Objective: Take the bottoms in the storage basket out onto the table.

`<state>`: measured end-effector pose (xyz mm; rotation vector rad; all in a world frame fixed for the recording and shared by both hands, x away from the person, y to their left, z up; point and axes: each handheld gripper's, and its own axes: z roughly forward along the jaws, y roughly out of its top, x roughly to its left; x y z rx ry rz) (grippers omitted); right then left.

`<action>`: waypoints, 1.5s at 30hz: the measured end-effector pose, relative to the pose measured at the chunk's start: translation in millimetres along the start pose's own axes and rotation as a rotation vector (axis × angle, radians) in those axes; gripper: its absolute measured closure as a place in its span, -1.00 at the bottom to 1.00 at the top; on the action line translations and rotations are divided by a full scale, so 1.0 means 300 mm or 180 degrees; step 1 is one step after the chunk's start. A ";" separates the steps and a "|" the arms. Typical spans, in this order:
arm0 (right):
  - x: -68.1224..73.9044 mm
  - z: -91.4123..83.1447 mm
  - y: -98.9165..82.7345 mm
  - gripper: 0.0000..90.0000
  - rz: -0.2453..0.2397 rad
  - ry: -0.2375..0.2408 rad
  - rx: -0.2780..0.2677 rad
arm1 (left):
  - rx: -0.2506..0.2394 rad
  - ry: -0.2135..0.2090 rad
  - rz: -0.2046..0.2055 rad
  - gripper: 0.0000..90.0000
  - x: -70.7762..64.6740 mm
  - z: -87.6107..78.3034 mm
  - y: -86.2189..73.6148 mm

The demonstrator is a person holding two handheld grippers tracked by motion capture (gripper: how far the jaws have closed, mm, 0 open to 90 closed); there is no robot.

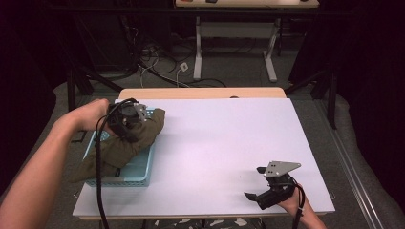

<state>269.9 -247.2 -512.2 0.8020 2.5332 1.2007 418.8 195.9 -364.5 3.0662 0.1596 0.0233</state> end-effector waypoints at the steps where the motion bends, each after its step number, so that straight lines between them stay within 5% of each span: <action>1: -0.001 0.000 0.000 -0.94 -0.0004 -0.0002 -0.0001 | 0.0012 0.0001 0.0000 0.67 -0.001 -0.003 0.003; 14: -0.002 -0.001 0.000 -0.94 -0.0015 -0.0003 -0.0003 | 0.0114 0.0029 0.0066 0.68 -0.005 -0.051 0.037; 31: -0.003 -0.001 0.000 -0.94 -0.0013 -0.0015 -0.0009 | -0.0039 0.0052 0.0064 0.68 -0.009 -0.099 0.062; 45: -0.004 0.001 -0.001 -0.94 -0.0019 -0.0014 -0.0007 | 0.0000 0.0104 0.0108 0.68 -0.022 -0.137 0.088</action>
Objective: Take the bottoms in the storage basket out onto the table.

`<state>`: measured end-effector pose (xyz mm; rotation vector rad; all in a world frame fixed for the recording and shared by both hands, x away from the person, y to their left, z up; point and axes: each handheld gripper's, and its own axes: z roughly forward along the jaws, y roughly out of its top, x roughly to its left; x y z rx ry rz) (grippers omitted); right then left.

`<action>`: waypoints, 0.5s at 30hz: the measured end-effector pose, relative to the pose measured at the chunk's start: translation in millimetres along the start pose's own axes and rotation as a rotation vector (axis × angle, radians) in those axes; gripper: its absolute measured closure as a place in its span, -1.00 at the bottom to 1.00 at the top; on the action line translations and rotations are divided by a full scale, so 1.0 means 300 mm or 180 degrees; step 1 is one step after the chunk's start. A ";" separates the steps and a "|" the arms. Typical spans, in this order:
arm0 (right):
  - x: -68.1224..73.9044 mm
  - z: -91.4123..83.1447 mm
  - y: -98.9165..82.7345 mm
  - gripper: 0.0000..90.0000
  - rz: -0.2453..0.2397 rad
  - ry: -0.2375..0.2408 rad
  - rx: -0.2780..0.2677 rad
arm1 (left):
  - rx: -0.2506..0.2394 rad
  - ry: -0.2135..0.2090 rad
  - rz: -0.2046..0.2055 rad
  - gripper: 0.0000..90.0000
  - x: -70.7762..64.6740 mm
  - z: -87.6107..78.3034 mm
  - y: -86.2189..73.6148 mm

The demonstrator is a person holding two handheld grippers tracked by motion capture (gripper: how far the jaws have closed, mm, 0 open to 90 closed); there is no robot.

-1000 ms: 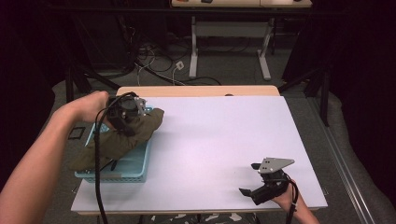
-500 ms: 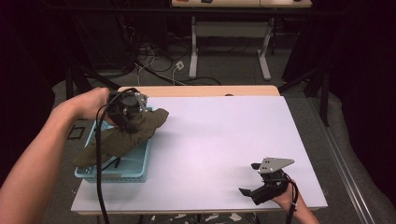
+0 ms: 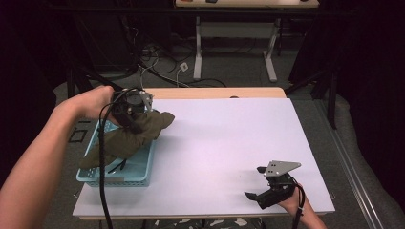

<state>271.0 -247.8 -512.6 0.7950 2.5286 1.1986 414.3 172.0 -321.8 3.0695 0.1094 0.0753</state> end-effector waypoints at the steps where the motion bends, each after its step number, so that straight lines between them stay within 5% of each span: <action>1: 0.002 -0.001 0.000 -0.94 0.0002 0.0000 0.0002 | 0.0006 0.0006 0.0007 0.68 -0.001 -0.001 0.001; 15: 0.000 0.000 0.001 -0.94 0.0016 -0.0011 -0.0002 | 0.0053 0.0069 0.0063 0.68 -0.012 -0.033 0.028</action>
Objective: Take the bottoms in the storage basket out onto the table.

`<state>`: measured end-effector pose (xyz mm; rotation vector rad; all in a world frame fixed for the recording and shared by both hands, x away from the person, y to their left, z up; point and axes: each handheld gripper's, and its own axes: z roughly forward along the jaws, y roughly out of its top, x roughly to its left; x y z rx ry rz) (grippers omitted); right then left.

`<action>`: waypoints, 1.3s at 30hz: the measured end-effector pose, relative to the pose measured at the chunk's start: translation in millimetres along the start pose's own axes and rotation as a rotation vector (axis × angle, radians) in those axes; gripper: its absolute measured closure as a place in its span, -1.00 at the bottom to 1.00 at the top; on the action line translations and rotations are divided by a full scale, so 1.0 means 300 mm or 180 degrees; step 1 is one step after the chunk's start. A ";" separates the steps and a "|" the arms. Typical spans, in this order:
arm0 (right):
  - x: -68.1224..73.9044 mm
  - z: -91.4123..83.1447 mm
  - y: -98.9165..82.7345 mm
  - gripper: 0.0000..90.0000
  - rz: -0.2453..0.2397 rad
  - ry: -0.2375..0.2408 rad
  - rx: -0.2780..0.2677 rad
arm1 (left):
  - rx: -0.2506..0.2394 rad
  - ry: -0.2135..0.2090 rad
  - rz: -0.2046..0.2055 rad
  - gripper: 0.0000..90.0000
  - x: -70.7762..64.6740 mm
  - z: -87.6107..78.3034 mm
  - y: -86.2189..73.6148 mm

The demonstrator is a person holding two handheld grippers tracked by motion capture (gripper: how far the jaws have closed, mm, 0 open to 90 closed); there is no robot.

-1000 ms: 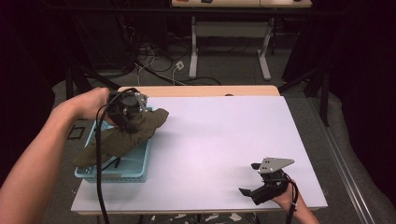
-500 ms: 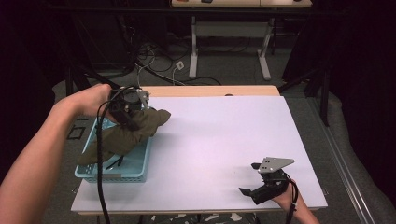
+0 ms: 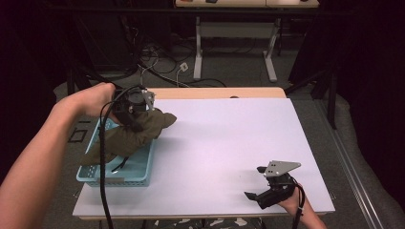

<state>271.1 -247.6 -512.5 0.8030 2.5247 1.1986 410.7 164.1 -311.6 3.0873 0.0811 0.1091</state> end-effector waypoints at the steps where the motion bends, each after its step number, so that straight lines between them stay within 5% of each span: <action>1: 0.000 -0.001 0.000 -0.94 0.0005 0.0001 0.0010 | -0.0007 0.0011 0.0008 0.68 -0.002 -0.005 0.003; 39: -0.006 -0.005 -0.003 -0.93 0.0014 0.0005 0.0000 | -0.0035 0.0124 0.0237 0.69 -0.028 -0.095 0.137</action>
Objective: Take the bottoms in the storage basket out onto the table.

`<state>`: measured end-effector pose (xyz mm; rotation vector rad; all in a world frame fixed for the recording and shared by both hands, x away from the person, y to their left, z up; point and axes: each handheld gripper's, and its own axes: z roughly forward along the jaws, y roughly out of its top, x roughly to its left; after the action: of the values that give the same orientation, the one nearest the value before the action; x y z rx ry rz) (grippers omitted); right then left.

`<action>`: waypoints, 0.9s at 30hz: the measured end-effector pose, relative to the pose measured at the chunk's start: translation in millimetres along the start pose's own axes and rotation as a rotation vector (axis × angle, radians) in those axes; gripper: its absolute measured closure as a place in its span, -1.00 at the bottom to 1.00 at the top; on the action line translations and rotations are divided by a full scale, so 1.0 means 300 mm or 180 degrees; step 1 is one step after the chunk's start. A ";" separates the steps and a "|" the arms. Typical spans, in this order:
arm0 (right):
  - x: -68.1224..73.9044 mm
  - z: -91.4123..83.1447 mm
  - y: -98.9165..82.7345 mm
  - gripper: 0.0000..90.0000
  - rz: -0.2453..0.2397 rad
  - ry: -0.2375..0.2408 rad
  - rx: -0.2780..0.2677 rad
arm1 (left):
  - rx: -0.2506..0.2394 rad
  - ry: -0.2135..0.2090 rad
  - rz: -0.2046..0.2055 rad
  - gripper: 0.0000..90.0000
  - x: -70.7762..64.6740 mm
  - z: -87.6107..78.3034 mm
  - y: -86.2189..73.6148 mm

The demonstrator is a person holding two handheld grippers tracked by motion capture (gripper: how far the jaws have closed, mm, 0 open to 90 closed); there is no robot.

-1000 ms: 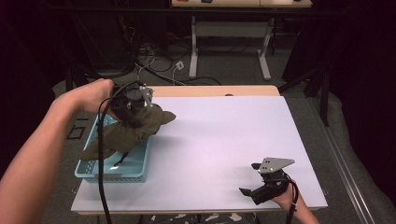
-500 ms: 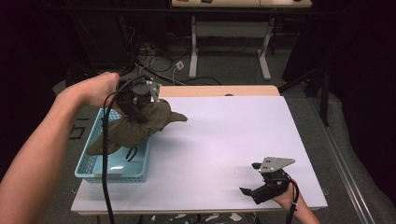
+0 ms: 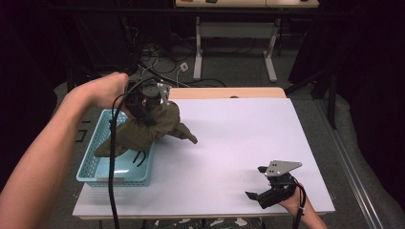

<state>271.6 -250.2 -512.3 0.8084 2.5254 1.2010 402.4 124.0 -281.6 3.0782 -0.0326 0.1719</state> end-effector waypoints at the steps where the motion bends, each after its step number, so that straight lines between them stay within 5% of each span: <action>1: 0.000 -0.001 0.000 -0.93 0.0006 -0.0002 -0.0001 | -0.0003 0.0007 -0.0006 0.69 0.000 -0.002 0.002; 27: -0.003 -0.004 -0.002 -0.93 0.0002 -0.0008 -0.0003 | -0.0048 0.0034 0.0111 0.68 0.013 0.003 0.103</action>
<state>271.6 -251.8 -511.9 0.8101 2.5227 1.2007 405.6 93.1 -280.2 3.0628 -0.0868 0.1889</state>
